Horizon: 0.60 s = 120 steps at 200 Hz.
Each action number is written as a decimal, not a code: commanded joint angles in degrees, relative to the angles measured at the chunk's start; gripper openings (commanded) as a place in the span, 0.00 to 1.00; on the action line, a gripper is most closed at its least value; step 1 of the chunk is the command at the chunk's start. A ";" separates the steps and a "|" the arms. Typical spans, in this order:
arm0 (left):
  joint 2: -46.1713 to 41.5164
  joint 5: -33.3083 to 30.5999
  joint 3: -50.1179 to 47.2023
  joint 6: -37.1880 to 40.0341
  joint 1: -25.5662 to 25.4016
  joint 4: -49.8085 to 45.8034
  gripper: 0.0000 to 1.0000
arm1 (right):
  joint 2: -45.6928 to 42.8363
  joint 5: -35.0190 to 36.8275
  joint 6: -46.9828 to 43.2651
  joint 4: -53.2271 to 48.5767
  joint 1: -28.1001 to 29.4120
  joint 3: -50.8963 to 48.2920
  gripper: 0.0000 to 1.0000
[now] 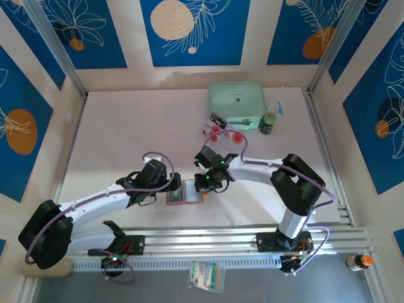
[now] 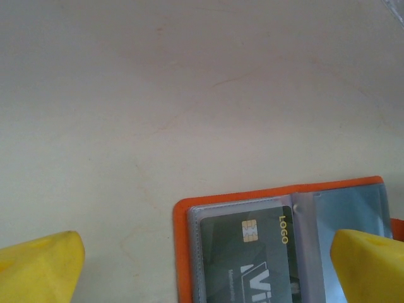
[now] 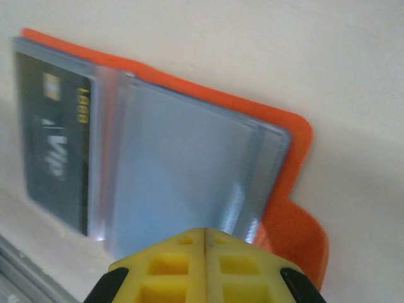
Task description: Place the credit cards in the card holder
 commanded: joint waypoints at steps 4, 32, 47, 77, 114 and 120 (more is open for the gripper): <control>0.70 2.05 -1.07 -0.22 0.63 1.79 1.00 | 1.75 0.48 -1.83 -0.45 -1.12 -2.21 0.00; 1.63 3.81 -1.96 -0.19 0.63 3.68 1.00 | 2.14 0.29 -1.84 0.27 -1.43 -3.43 0.00; 2.42 4.94 -2.46 -0.22 0.66 4.99 1.00 | 2.27 0.09 -1.75 0.53 -1.45 -3.73 0.00; 4.24 7.80 -3.44 -0.40 0.67 8.90 1.00 | 2.71 -0.08 -1.48 0.89 -1.36 -4.07 0.00; 6.20 10.41 -4.10 -0.83 0.45 13.58 1.00 | 2.80 0.07 -1.19 1.07 -1.36 -4.24 0.00; 6.49 10.69 -4.10 -0.90 0.37 14.10 1.00 | 2.88 0.05 -1.13 1.12 -1.36 -4.31 0.00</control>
